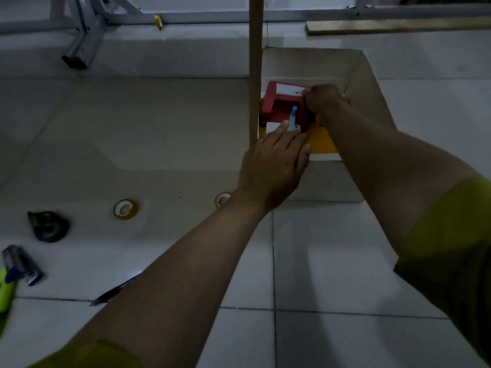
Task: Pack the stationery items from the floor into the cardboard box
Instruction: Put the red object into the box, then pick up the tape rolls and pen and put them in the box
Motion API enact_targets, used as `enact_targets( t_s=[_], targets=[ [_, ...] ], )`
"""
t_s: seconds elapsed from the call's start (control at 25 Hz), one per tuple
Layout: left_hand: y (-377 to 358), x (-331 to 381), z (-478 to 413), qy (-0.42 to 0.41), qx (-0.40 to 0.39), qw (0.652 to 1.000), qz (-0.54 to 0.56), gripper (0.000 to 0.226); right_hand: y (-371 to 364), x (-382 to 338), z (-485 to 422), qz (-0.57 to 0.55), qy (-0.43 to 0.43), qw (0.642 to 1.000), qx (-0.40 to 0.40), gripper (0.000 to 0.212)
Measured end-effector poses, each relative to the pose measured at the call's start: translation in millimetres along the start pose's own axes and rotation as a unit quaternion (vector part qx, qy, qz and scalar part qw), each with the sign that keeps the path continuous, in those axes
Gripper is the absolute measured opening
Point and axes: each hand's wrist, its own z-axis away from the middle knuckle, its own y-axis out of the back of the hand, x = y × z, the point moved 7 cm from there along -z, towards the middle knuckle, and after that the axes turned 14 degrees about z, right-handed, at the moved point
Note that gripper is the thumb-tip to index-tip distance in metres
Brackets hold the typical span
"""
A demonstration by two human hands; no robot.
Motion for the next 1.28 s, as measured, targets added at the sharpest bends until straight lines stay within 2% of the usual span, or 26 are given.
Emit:
enact_targets(
  t_s=[0.2, 0.32, 0.44, 0.52, 0.64, 0.76, 0.84, 0.92, 1.08, 1.2, 1.28],
  targets=[
    [1.5, -0.6, 0.1, 0.019, -0.012, 1.000, -0.007, 0.048, -1.4, 1.1, 5.6, 0.035, 0.028, 0.999, -0.006, 0.032],
    [3.3, -1.3, 0.7, 0.019, -0.042, 0.999, -0.016, 0.046, 4.4, -10.8, 22.7, 0.028, 0.052, 0.998, 0.016, 0.041],
    [4.6, -0.4, 2.2, 0.020, -0.093, 0.995, -0.016, 0.055, 9.2, -21.4, 43.2, 0.050, 0.092, 0.994, 0.040, 0.056],
    [8.2, 0.2, 2.0, 0.037, -0.108, 0.993, 0.004, 0.054, 12.7, -25.9, 59.8, 0.078, 0.119, 0.989, 0.046, 0.062],
    [20.6, 6.1, 16.1, 0.039, -0.104, 0.994, 0.017, 0.046, 21.5, -34.7, 94.5, 0.098, 0.178, 0.977, 0.062, 0.063],
    [30.0, 1.7, 49.0, 0.032, -0.134, 0.990, -0.023, 0.057, 31.1, -38.8, 132.6, 0.091, 0.226, 0.967, 0.072, 0.061],
    [42.1, 0.8, 67.0, 0.024, -0.129, 0.991, -0.012, 0.063, 28.7, -38.0, 160.2, 0.110, 0.269, 0.954, 0.078, 0.060],
    [53.8, -3.8, 81.9, 0.048, -0.119, 0.992, -0.006, 0.065, 19.3, -34.9, 190.4, 0.111, 0.310, 0.940, 0.091, 0.058],
    [71.9, -28.5, 117.3, 0.127, -0.099, 0.987, -0.003, 0.064, -10.5, -20.5, 235.0, 0.055, 0.322, 0.942, 0.073, 0.067],
    [83.0, -45.8, 149.8, 0.171, -0.085, 0.982, 0.007, 0.065, -34.1, -16.9, 265.1, 0.072, 0.386, 0.917, 0.069, 0.072],
    [92.9, -60.0, 174.5, 0.202, -0.064, 0.977, 0.020, 0.065, -57.6, -17.4, 281.8, 0.100, 0.416, 0.903, 0.034, 0.072]
  ],
)
